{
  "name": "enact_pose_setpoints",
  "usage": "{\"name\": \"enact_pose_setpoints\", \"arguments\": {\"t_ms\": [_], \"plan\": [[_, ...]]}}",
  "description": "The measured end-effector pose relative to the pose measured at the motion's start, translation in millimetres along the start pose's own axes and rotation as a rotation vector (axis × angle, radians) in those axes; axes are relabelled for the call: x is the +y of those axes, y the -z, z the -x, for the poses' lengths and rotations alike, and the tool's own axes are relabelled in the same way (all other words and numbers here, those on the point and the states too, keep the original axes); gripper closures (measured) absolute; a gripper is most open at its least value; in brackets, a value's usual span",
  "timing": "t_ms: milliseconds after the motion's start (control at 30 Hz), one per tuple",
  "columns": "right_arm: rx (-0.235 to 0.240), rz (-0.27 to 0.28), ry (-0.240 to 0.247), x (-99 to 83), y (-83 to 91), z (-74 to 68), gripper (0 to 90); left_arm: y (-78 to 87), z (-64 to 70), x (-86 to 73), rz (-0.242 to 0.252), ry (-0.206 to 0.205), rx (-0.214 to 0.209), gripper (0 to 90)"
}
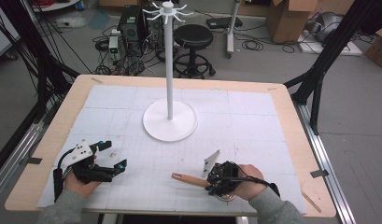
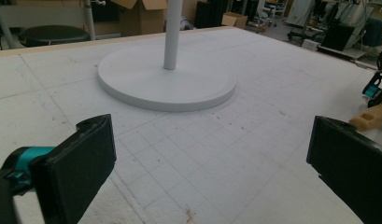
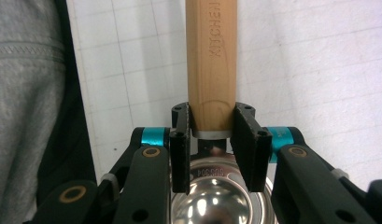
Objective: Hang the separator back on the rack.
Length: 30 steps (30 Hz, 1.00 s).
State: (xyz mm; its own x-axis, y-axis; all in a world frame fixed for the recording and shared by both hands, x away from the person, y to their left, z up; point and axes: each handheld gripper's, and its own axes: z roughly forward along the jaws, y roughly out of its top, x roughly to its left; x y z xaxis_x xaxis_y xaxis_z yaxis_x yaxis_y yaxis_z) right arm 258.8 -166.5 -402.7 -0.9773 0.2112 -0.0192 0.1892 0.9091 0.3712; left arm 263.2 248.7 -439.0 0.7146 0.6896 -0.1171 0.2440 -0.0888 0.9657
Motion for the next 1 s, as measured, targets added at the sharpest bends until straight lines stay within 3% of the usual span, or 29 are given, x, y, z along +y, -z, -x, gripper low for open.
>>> {"name": "enact_pose_setpoints", "arguments": {"t_ms": [167, 667, 1000], "plan": [[0.0, 0.026, -0.015, -1.3, 5.2, 2.4, 69.9, 0.1, -0.1, 0.1, 0.0, 0.0, 0.0, 1.8], [-0.015, 0.173, -0.048, -7.4, 25.2, 10.8, 69.8, 0.3, 0.0, 0.1, 0.002, 0.004, 0.001, 1.8], [-0.051, 0.297, -0.117, -17.1, 36.5, 20.5, 69.8, 0.4, 0.2, 0.1, 0.004, 0.006, 0.003, 1.8]]}}
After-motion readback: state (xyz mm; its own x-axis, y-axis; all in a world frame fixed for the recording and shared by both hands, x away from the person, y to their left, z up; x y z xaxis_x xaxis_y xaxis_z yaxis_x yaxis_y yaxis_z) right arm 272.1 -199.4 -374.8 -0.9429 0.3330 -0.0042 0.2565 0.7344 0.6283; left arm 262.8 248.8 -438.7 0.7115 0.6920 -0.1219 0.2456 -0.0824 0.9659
